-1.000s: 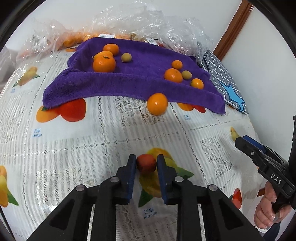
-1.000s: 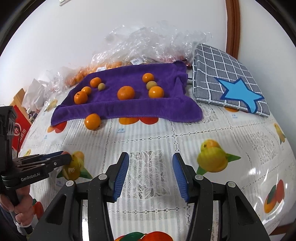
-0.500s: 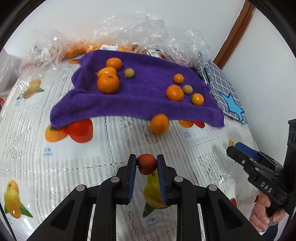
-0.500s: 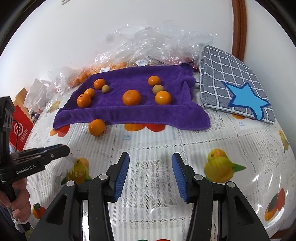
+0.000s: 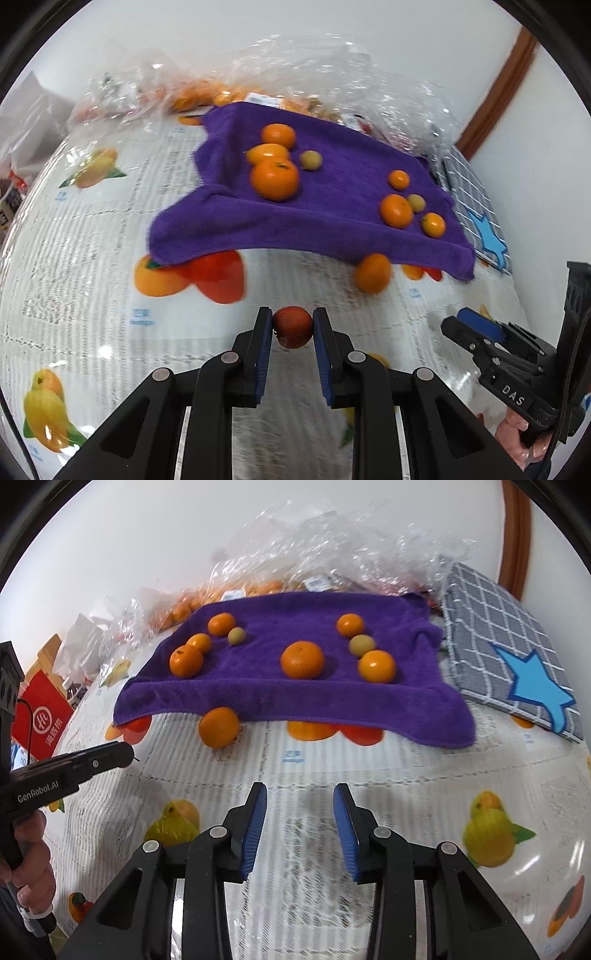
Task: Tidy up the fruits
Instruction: 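Grasp a small red fruit with the left gripper while the right grasps an orange, then carry both held fruits over the purple towel and lower them onto it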
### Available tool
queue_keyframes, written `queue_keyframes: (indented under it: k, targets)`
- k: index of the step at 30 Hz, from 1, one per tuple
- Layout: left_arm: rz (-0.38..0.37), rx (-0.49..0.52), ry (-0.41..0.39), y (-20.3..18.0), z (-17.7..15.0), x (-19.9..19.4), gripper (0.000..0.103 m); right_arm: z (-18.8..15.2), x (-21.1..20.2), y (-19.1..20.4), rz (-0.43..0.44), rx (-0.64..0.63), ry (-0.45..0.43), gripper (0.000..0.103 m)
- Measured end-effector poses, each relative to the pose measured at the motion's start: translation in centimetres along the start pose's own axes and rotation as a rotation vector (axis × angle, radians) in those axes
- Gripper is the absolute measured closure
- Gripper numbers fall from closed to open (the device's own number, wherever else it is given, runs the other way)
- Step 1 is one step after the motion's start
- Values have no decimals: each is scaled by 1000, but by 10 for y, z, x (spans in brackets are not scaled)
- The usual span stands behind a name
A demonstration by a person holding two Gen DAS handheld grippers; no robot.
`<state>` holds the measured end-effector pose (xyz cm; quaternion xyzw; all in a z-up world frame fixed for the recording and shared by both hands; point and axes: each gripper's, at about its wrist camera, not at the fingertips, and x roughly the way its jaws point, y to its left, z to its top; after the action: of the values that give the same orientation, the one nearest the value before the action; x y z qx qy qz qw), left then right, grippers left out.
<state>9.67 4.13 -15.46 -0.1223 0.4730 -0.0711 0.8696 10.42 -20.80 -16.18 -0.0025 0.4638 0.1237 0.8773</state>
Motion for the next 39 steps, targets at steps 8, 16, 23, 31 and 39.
queue_keyframes:
  k: [8, 16, 23, 31, 39]
  targets:
    - [37, -65, -16, 36, 11, 0, 82, 14, 22, 24, 62, -40, 3, 64]
    - [64, -105, -27, 60, 21, -3, 82, 36, 50, 49, 114, -44, -8, 63]
    - [80, -127, -29, 70, 24, -5, 82, 43, 73, 61, 108, -42, 15, 67]
    - [27, -76, -35, 38, 39, -3, 82, 42, 38, 42, 107, -69, -35, 67]
    - [-18, -19, -49, 3, 63, -3, 82, 55, -1, -8, 44, 10, -133, 67]
